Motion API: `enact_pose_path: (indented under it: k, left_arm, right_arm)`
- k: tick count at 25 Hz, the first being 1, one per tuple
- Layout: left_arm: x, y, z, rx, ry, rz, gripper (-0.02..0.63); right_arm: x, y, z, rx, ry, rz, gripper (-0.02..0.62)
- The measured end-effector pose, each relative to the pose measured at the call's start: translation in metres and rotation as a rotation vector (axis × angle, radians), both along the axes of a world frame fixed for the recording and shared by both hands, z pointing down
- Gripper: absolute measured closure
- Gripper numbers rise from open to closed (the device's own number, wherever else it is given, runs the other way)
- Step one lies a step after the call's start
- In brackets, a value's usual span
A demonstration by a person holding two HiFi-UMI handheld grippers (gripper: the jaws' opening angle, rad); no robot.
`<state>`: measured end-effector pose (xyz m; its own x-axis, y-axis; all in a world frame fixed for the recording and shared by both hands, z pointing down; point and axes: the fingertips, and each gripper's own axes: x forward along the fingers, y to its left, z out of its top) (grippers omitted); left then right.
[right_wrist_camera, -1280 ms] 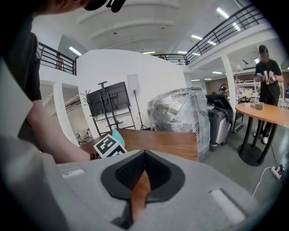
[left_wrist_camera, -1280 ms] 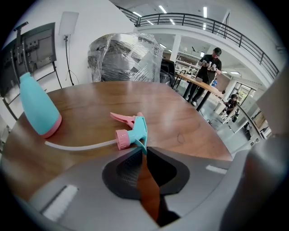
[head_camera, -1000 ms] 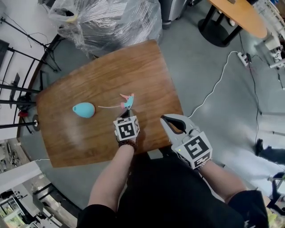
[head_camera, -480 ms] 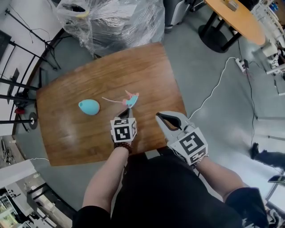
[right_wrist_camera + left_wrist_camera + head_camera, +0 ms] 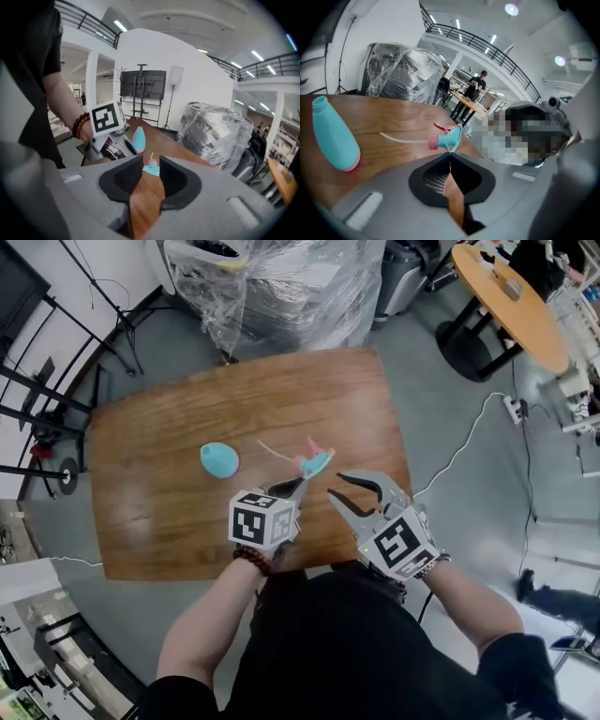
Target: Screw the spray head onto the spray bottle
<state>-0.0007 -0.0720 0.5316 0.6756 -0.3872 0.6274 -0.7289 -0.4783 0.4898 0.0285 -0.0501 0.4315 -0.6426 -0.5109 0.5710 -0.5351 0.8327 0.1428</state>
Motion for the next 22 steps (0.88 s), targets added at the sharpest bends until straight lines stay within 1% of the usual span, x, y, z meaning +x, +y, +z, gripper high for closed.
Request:
enact_pose_path:
  k: [3, 7, 9, 11, 13, 15, 20, 22]
  left_arm:
    - [-0.007, 0.002, -0.010, -0.006, 0.074, 0.059, 0.584]
    - [-0.014, 0.005, -0.027, -0.018, 0.160, 0.165, 0.586]
    - [-0.018, 0.006, -0.036, -0.034, 0.211, 0.206, 0.586]
    - [-0.024, 0.006, -0.044, -0.054, 0.265, 0.232, 0.584]
    - [-0.029, 0.005, -0.052, -0.076, 0.322, 0.241, 0.584]
    - [-0.033, 0.004, -0.059, -0.097, 0.370, 0.243, 0.584]
    - [-0.038, 0.008, -0.074, -0.144, 0.433, 0.258, 0.584]
    - [-0.039, 0.008, -0.078, -0.150, 0.447, 0.261, 0.584]
  right_arm:
    - [-0.013, 0.003, 0.003, 0.108, 0.140, -0.120, 0.460]
    - [-0.029, 0.009, 0.011, 0.326, 0.411, -0.354, 0.405]
    - [-0.038, 0.011, 0.015, 0.410, 0.523, -0.461, 0.393]
    - [-0.048, 0.009, 0.018, 0.463, 0.612, -0.547, 0.393]
    - [-0.056, 0.006, 0.022, 0.501, 0.697, -0.623, 0.393]
    - [-0.062, 0.003, 0.025, 0.519, 0.764, -0.682, 0.393]
    - [-0.068, -0.008, 0.032, 0.503, 0.864, -0.767, 0.393]
    - [-0.073, -0.012, 0.032, 0.507, 0.890, -0.796, 0.393]
